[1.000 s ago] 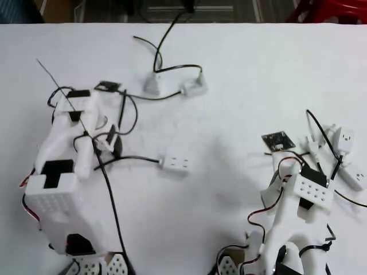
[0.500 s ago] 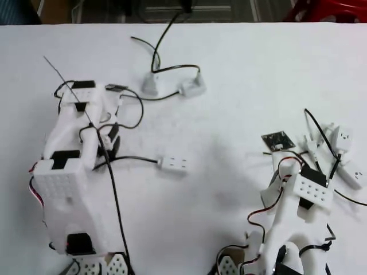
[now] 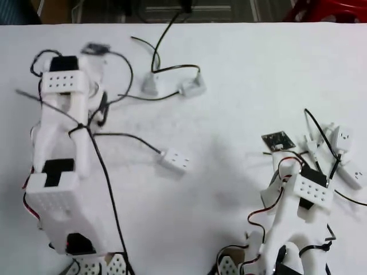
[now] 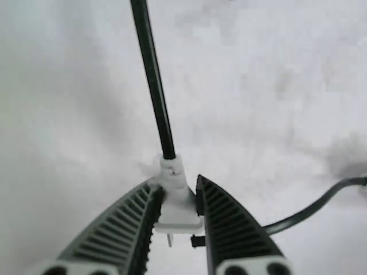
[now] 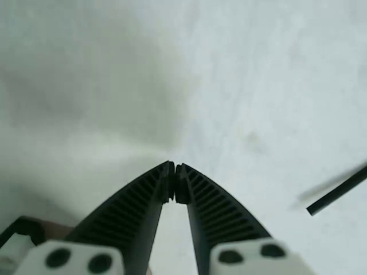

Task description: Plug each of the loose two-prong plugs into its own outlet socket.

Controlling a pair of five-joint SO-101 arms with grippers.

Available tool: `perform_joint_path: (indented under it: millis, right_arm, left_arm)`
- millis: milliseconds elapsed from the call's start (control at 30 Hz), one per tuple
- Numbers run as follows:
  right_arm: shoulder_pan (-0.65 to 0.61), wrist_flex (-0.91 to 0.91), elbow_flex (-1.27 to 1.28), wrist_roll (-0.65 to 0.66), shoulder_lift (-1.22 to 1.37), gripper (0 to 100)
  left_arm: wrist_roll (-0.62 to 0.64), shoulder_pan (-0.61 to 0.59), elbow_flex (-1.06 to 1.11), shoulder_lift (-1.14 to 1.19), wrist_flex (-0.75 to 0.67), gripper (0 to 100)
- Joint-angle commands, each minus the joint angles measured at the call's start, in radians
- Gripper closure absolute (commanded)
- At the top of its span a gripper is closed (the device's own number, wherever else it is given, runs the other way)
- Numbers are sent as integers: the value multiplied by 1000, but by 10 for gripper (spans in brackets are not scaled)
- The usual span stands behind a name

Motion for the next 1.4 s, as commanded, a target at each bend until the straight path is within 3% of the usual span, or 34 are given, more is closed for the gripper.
perform_joint_path:
  millis: [0,167,367,600,700,1000,1133,1267,1367]
  right_arm:
    - [-4,-5,-5,9,-16,980]
    - [-4,-5,-5,9,-16,980]
    - [-4,-5,-5,9,-16,980]
    - [-7,-8,-5,9,-16,980]
    - [-7,-10,-5,9,-16,980]
    - [-8,-10,-9,9,-16,980]
    - [-8,-10,-9,9,-16,980]
    - [-8,-10,-11,9,-16,980]
    - [-8,-10,-12,9,-16,980]
  left_arm:
    - [115,58,-129,-110,8,976]
    - [293,111,-199,-153,-61,976]
    - [482,104,-203,-156,-236,976]
    - [715,73,-233,-188,-302,976]
    - [775,97,-272,-248,-265,976]
    - [781,260,-287,-515,-87,973]
    - [775,315,-287,-550,51,976]
    - [783,334,-279,-550,94,976]
    - [913,320,-221,-558,94,976]
